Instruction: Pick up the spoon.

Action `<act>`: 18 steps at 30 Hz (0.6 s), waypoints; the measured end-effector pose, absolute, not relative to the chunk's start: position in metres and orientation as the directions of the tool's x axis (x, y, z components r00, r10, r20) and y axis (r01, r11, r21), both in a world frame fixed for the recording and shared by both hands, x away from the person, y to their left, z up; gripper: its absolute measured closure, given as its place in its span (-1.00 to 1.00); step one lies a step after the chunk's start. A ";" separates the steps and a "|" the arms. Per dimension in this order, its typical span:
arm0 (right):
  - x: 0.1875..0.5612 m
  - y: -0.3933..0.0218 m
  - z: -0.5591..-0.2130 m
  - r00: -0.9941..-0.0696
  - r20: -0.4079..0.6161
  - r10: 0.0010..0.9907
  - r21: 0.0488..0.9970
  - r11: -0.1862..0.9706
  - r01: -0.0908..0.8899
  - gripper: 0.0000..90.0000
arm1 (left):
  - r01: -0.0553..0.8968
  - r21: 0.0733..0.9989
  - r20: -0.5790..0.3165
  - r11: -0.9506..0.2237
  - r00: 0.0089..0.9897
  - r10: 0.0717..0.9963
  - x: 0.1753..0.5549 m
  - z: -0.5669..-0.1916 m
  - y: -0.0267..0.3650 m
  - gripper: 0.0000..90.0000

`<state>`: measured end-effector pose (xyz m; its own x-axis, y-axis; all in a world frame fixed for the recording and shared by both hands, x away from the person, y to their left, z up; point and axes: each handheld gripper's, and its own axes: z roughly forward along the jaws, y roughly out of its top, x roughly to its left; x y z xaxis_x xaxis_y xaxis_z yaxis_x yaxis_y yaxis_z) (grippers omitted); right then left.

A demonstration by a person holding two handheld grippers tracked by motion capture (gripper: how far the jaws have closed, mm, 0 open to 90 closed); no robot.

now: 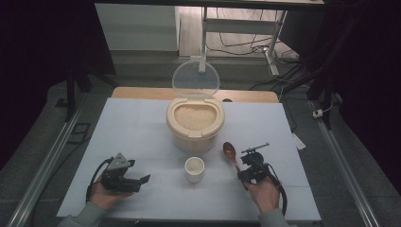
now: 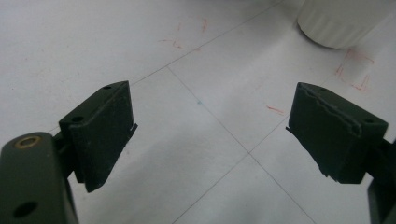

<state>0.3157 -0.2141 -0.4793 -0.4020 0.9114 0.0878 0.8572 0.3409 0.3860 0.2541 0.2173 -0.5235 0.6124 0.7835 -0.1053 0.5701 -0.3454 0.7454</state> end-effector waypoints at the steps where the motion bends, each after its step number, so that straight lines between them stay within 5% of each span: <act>1: 0.315 -0.217 -0.477 -0.409 0.105 0.907 0.398 0.338 0.853 0.76 | 0.567 0.746 -0.100 -0.349 0.613 0.783 0.254 -0.524 0.218 -0.69; 18: 0.295 -0.248 -0.445 -0.685 0.125 0.718 0.540 0.530 0.654 0.76 | 0.590 0.738 -0.090 -0.327 0.566 0.819 0.256 -0.525 0.221 -0.68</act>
